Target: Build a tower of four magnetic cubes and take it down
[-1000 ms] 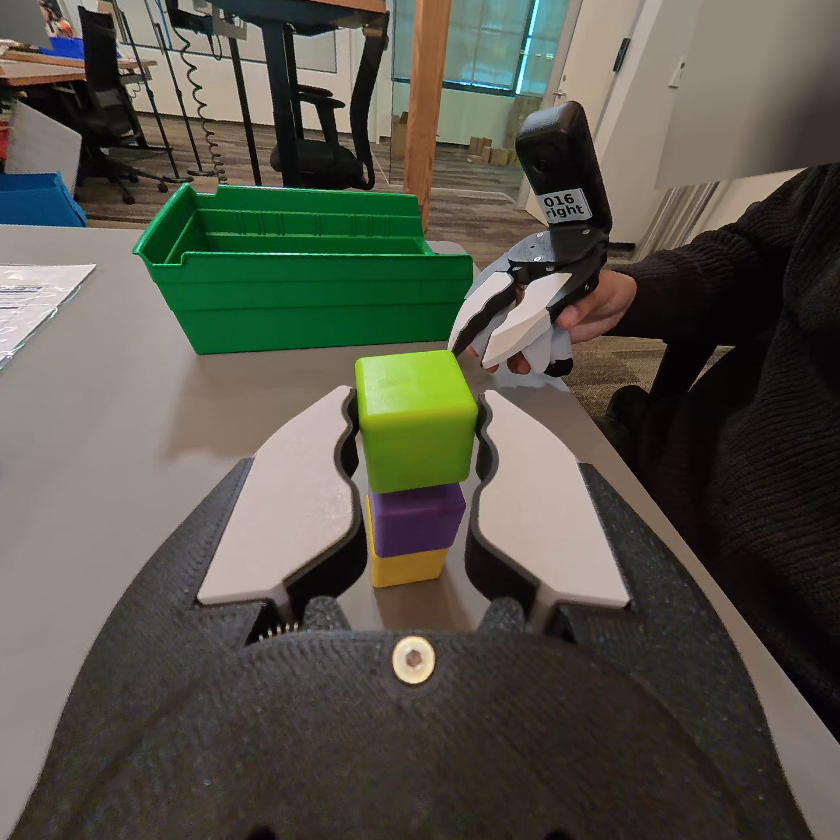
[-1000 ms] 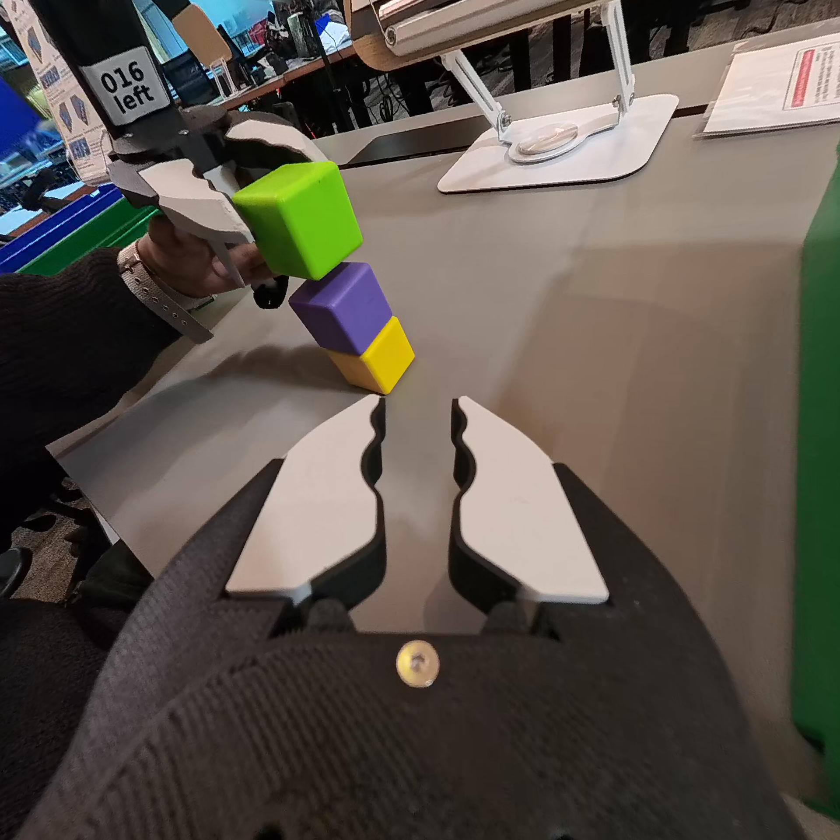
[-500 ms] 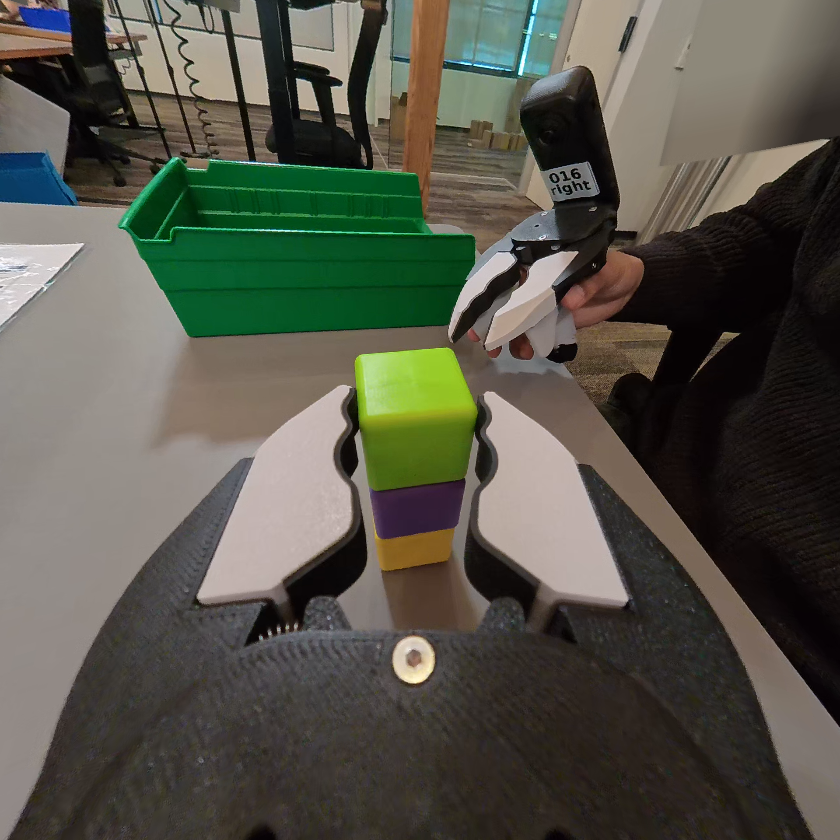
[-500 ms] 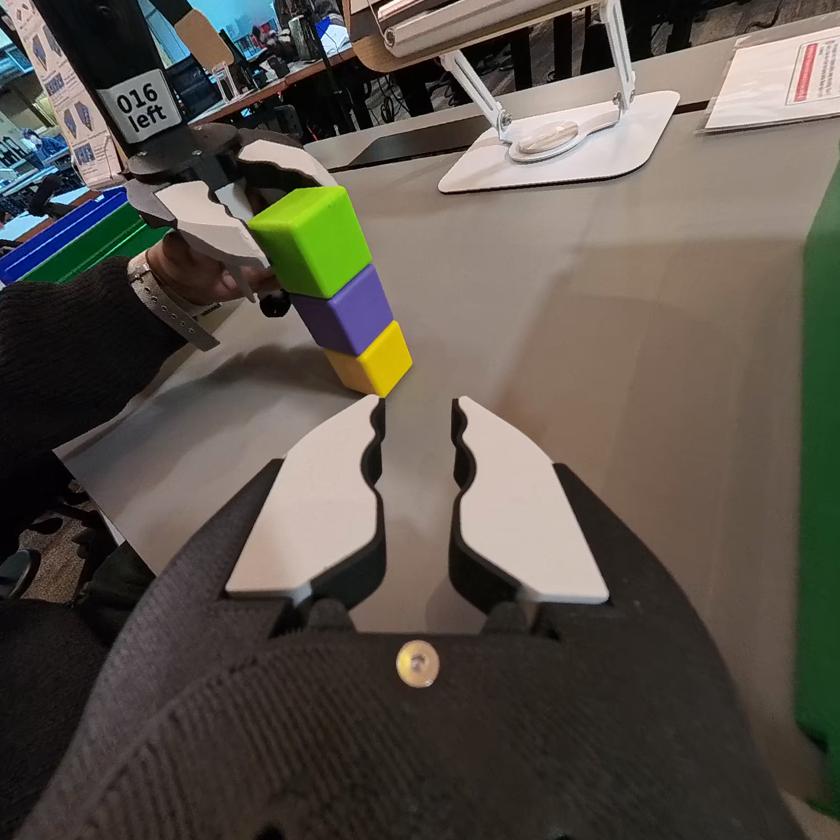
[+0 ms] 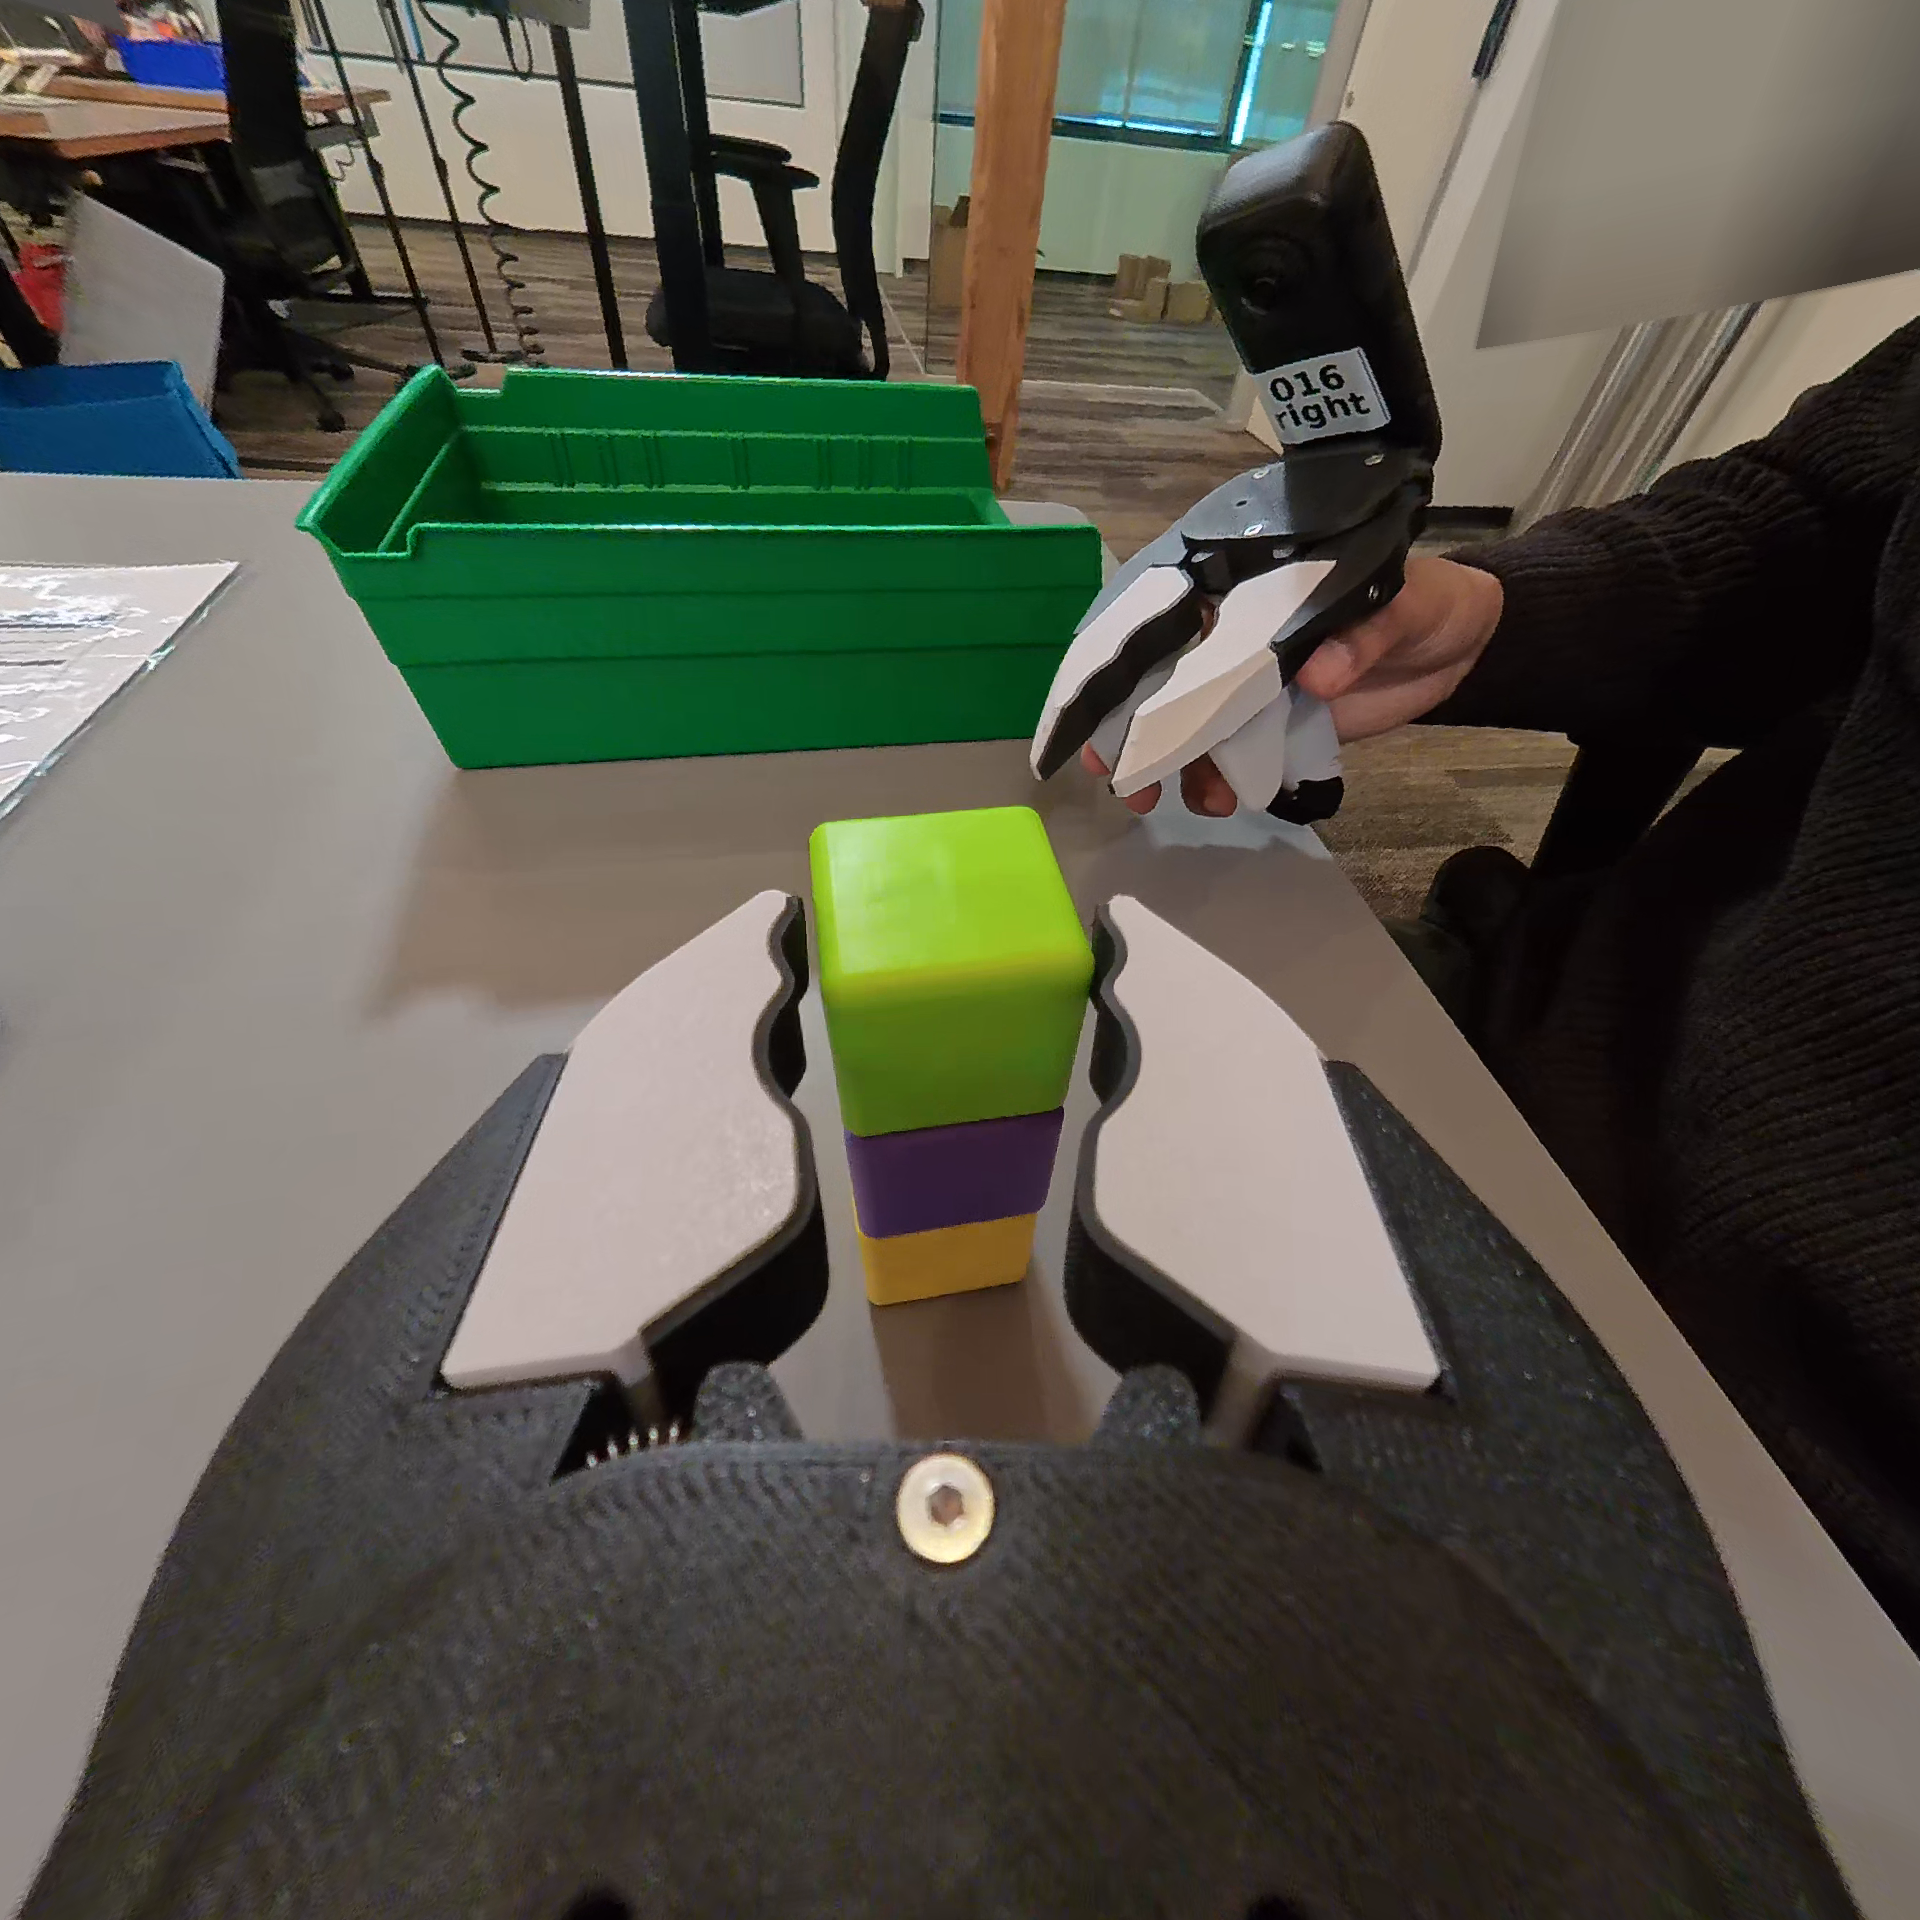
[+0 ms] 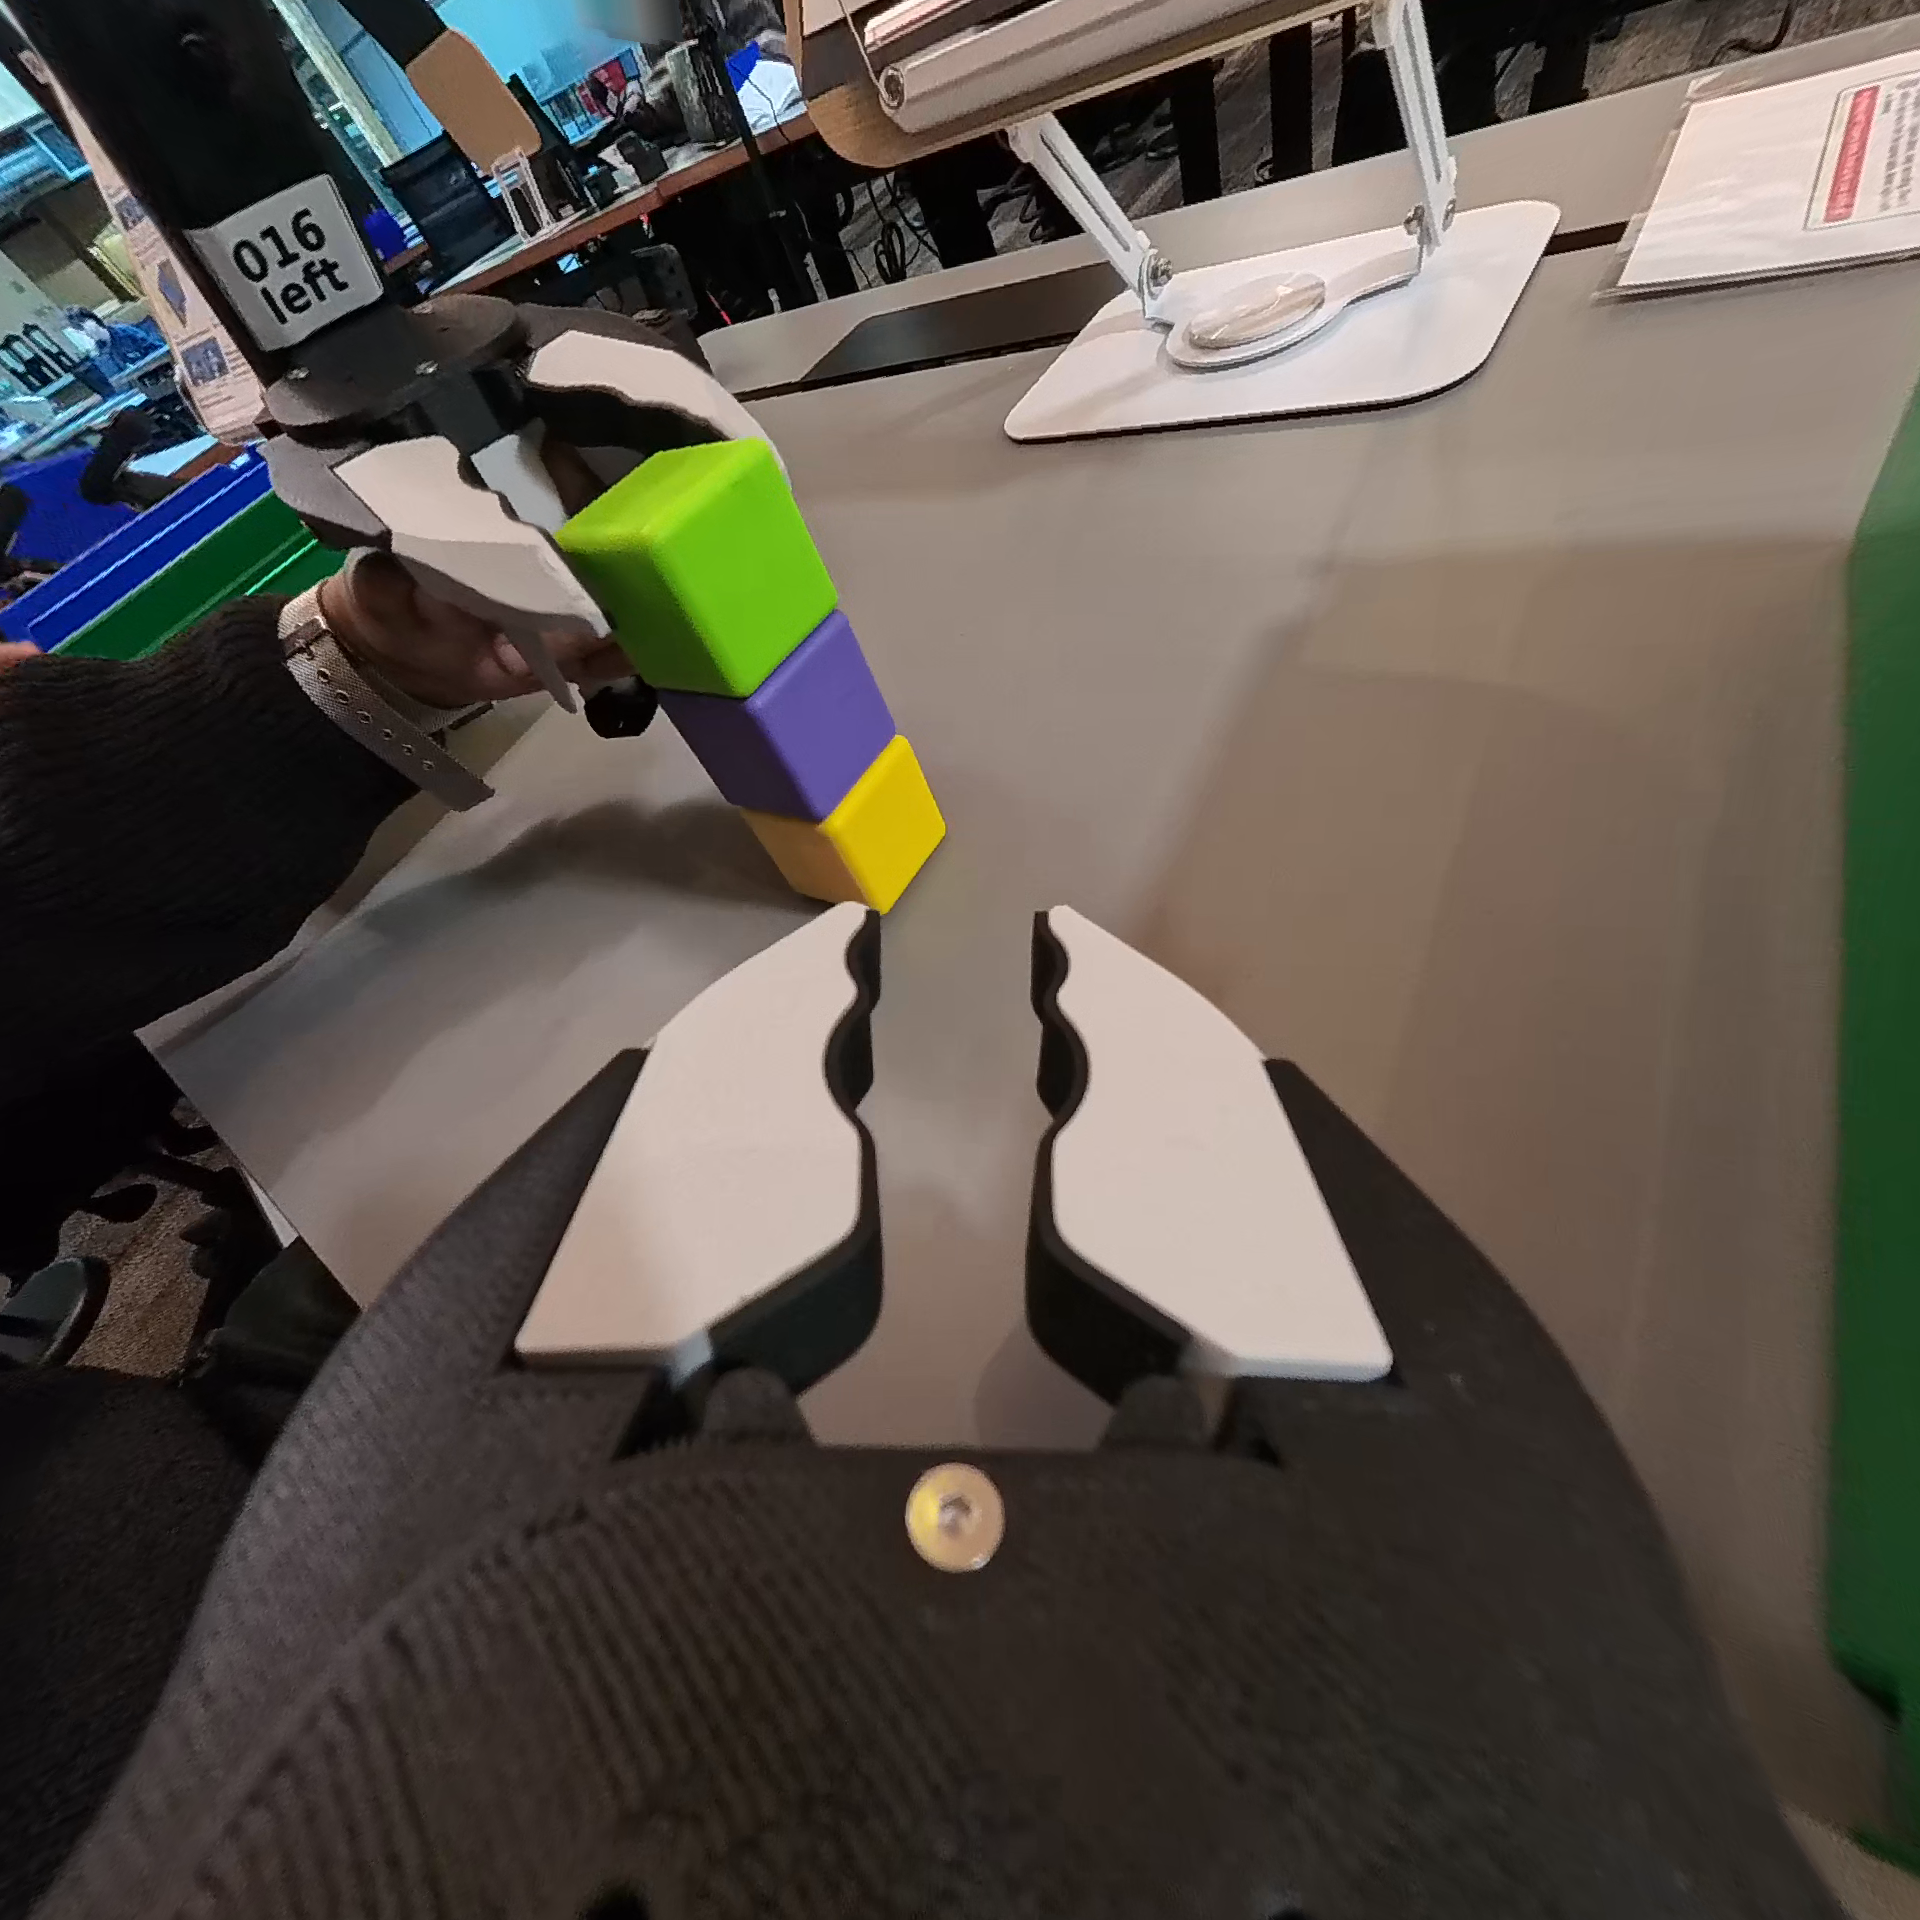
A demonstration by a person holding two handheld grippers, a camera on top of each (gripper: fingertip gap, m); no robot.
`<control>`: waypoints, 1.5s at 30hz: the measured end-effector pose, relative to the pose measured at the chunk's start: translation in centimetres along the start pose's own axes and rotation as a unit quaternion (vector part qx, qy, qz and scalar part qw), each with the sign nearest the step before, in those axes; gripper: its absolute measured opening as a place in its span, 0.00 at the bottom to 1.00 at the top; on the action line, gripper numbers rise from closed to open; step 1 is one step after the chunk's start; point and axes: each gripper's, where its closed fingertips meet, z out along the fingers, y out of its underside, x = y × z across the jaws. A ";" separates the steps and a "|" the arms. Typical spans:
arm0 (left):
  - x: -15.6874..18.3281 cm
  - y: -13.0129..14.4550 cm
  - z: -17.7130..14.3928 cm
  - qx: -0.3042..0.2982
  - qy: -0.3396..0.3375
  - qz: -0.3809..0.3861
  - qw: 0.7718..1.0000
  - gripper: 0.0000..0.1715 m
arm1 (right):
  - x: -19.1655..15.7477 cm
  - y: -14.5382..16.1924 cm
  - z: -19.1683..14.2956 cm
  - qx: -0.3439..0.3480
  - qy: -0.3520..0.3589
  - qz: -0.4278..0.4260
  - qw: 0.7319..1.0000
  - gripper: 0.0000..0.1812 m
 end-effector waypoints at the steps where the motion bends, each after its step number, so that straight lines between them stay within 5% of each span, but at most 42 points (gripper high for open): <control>1: 0.1 0.1 0.1 -0.003 0.001 0.002 1.000 0.30 | 0.0 0.0 0.0 0.000 0.000 0.000 1.000 0.16; 22: -0.8 0.5 0.5 -0.030 -0.053 0.042 0.997 0.29 | -0.1 0.0 0.0 0.000 -0.001 0.001 1.000 0.16; 29: -1.0 0.0 0.3 -0.030 -0.072 0.031 0.996 0.42 | 0.0 0.0 0.0 0.001 -0.001 0.002 1.000 0.16; 36: -2.6 -4.7 -3.0 0.023 -0.147 0.025 0.989 0.49 | 0.0 0.0 -0.2 0.002 -0.003 0.005 1.000 0.16; 40: -7.7 -9.1 -11.6 0.039 -0.362 -0.004 0.932 0.45 | -0.1 0.0 -0.2 0.003 -0.006 0.010 1.000 0.16; 45: -10.7 -8.3 -28.9 -0.009 -0.609 -0.071 0.790 0.39 | 0.0 -0.1 -0.1 0.003 -0.008 0.015 1.000 0.16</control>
